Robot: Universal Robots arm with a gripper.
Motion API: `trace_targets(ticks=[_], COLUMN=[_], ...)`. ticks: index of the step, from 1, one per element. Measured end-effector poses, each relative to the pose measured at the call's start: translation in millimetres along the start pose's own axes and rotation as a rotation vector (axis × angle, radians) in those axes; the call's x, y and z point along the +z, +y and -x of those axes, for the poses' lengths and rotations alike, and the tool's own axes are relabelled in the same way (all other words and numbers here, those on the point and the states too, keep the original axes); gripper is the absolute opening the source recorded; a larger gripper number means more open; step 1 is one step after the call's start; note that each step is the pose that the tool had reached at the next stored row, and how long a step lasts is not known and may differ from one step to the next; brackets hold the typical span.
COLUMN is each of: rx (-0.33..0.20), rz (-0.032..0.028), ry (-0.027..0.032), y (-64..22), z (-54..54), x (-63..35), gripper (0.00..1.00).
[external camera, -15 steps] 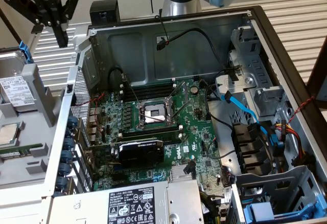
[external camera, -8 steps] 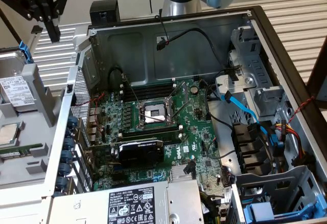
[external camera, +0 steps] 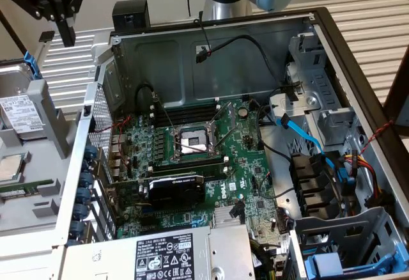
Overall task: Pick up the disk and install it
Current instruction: 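Reach for the disk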
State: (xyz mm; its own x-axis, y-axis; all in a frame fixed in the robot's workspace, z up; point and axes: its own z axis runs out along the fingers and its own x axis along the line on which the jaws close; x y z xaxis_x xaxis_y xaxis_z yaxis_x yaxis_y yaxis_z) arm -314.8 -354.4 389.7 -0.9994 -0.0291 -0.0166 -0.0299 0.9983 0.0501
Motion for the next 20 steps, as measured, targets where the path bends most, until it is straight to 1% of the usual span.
trace_targets(ticks=[3,4,5,7,8,9,11,13,20], rx=[0.0,0.0,-0.001,-0.004,-0.005,-0.006,-0.008,-0.009,-0.013], rz=[0.0001,0.0009,0.0036,0.0127,0.0163,0.0183,0.021,0.0232,0.0312], ry=[0.0034,0.0036,0.005,0.0128,0.0147,0.0157,0.0183,0.0243,0.0329], y=[1.1,1.5,1.7,2.0,2.3,2.7,3.7,4.5,8.7], z=[-11.8,-13.3,-13.8,-14.2,-14.6,-15.2,-16.0,-16.4,-20.6], x=[0.1,0.2,0.2,0.2,0.3,0.3,0.4,0.5,0.6], gripper=[0.11,0.11,0.11,0.11,0.11,0.11,0.11,0.11,0.11])
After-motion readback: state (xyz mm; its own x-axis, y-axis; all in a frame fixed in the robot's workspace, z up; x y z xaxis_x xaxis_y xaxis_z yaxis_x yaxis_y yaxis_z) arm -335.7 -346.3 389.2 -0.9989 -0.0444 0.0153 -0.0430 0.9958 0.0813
